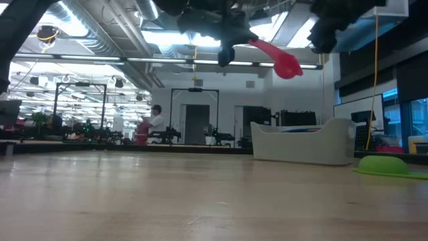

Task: Nest measuring cups in basket
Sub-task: Stack the red measuring cup on top of the blue measuring cup in the bin

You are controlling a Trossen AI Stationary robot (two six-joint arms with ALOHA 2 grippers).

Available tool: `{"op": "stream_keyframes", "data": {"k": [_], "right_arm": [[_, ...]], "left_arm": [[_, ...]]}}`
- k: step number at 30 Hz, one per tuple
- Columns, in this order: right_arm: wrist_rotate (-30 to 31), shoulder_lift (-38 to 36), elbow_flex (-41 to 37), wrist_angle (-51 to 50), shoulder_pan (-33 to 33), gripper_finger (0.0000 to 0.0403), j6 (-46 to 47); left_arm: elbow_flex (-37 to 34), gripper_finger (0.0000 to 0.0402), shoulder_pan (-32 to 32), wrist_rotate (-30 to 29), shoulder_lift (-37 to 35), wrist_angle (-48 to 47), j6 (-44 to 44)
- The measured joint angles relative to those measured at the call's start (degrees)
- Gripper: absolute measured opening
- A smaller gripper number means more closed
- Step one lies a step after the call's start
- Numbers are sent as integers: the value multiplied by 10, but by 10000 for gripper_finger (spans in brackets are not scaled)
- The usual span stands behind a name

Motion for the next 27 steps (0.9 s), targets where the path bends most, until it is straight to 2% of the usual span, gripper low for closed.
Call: {"op": "stream_keyframes", "data": {"k": [4, 8, 12, 18, 27], "right_arm": [[16, -92, -95, 76, 2, 103, 62], [81, -164, -165, 129, 2, 103, 101], [133, -213, -212, 162, 2, 103, 122], [141, -248, -262, 182, 2, 103, 129], [143, -253, -295, 199, 2, 103, 129]], "left_arm": [[1, 2, 14, 33, 13, 20, -1], [1, 2, 13, 82, 48, 70, -32], [1, 2, 4, 105, 92, 147, -84], [1, 2, -9, 139, 148, 249, -164], [0, 2, -14, 140, 197, 294, -205]]}}
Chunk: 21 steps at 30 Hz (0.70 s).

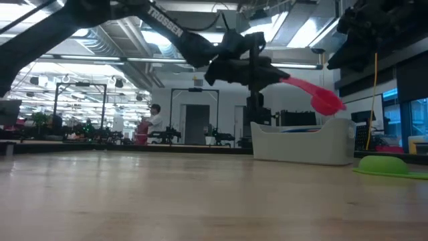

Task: Nest measuring cups in basket
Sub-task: Stack the red measuring cup on top of the blue measuring cup in the bin

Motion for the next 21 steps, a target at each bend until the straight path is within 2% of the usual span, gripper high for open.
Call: {"op": "stream_keyframes", "data": {"k": [8, 21], "right_arm": [[0, 2, -7, 11, 0, 103, 0], [-1, 2, -7, 11, 0, 103, 0]], "left_arm": [[0, 3, 0, -10, 33, 30, -11], [0, 3, 18, -20, 35, 48, -40]]}}
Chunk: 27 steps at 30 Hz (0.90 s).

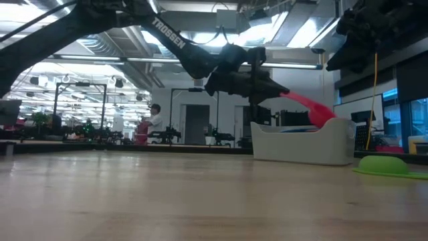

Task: Nest measuring cups in basket
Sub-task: Stack the red measuring cup on top of the blue measuring cup in the bin

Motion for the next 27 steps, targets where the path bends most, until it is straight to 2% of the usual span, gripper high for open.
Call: {"op": "stream_keyframes", "data": {"k": [27], "right_arm": [[0, 0, 0, 0, 0, 103, 0]], "left_arm": [[0, 12, 3, -6, 0, 7, -80]]}}
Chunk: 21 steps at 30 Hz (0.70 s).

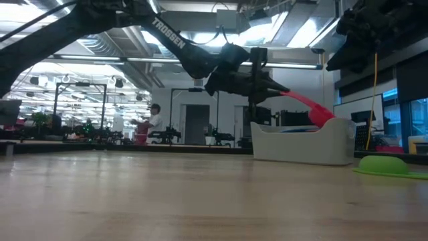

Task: Nest measuring cups in basket
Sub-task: Stack the red measuring cup on top of the blue measuring cup in the bin

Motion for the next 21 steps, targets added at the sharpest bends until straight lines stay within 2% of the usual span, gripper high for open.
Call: {"op": "stream_keyframes", "data": {"k": [13, 21], "right_arm": [[0, 0, 0, 0, 0, 103, -2], [0, 0, 0, 0, 0, 103, -2]], "left_arm": [[0, 9, 2, 0, 0, 0, -10], [0, 42, -5, 0, 0, 0, -10]]}}
